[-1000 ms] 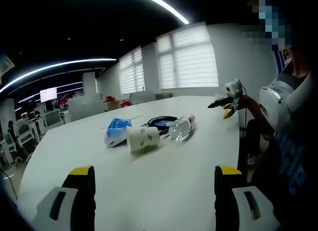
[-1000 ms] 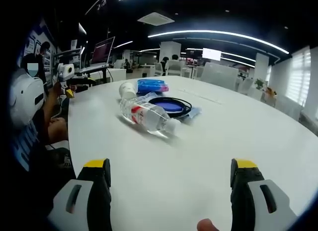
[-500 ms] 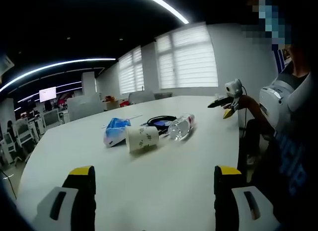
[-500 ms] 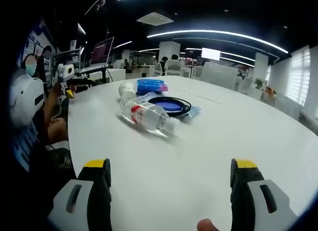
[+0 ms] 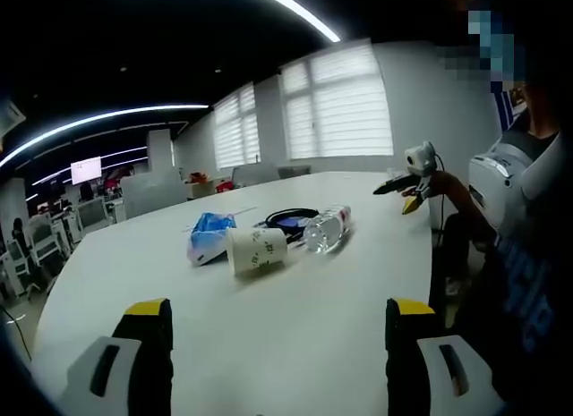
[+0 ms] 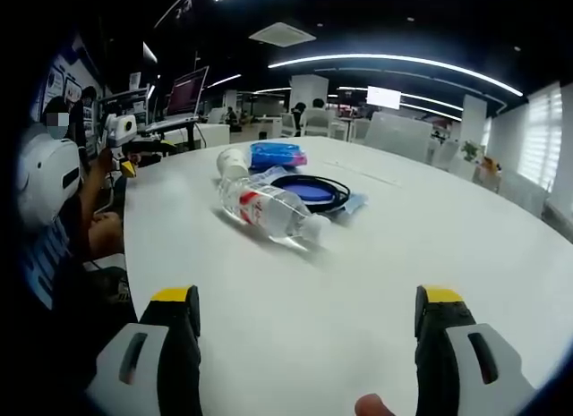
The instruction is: Arrange the tabletop items into an orderly group along one side of the table until the central work area is clear of visible clutter.
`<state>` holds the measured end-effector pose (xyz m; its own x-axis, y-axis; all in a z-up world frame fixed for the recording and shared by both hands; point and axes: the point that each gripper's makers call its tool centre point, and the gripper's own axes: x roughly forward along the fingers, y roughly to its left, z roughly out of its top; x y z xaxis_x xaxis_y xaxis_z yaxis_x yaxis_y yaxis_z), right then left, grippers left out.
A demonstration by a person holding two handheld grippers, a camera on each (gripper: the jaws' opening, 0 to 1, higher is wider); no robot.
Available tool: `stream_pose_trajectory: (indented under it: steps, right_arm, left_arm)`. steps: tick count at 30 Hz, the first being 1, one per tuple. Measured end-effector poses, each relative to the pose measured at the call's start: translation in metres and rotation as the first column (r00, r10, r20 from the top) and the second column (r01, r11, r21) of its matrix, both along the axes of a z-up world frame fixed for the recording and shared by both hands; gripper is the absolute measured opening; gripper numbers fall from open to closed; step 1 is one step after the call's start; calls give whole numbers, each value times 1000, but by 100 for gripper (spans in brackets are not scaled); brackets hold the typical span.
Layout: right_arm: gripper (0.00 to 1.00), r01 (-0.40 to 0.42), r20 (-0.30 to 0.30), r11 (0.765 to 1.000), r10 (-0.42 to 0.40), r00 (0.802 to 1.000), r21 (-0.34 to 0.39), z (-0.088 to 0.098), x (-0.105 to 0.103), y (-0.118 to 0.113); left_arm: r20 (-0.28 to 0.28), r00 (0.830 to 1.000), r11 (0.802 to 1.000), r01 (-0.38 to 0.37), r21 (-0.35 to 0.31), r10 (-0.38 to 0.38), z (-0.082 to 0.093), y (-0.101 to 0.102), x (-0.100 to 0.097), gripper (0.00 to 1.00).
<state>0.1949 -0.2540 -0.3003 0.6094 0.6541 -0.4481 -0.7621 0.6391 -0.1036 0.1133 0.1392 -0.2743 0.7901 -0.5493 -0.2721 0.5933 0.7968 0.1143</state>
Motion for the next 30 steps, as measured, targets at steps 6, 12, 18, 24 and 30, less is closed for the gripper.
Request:
stream_pose_trajectory:
  steps: [6,12,18,24,30]
  right_arm:
    - [97,1,1,1000,-1,1000,-2,1,1,0]
    - [96,-2,1,1000,2,1000,0,1,1,2]
    - [96,-5,-6,1000,5,1000,1,-2,2,4]
    - [96,-12,1,1000,12,1000,12,1,2,6]
    - [96,-7,4,1000,7,1000,18,1,4,5]
  left_arm:
    - [-8,1000,1000,-2,-3,2,-2,0,1,98]
    - [-8,1000,1000,3,-5,-4,-2,-1,2,98]
    - [-8,1000,1000,10,-6,-10,-2,-3,3,98]
    - [-8,1000,1000,11,-11,-11,-2,-6,3,98]
    - [-2,1000,1000,23,-15,-23,-1,-12,4,98]
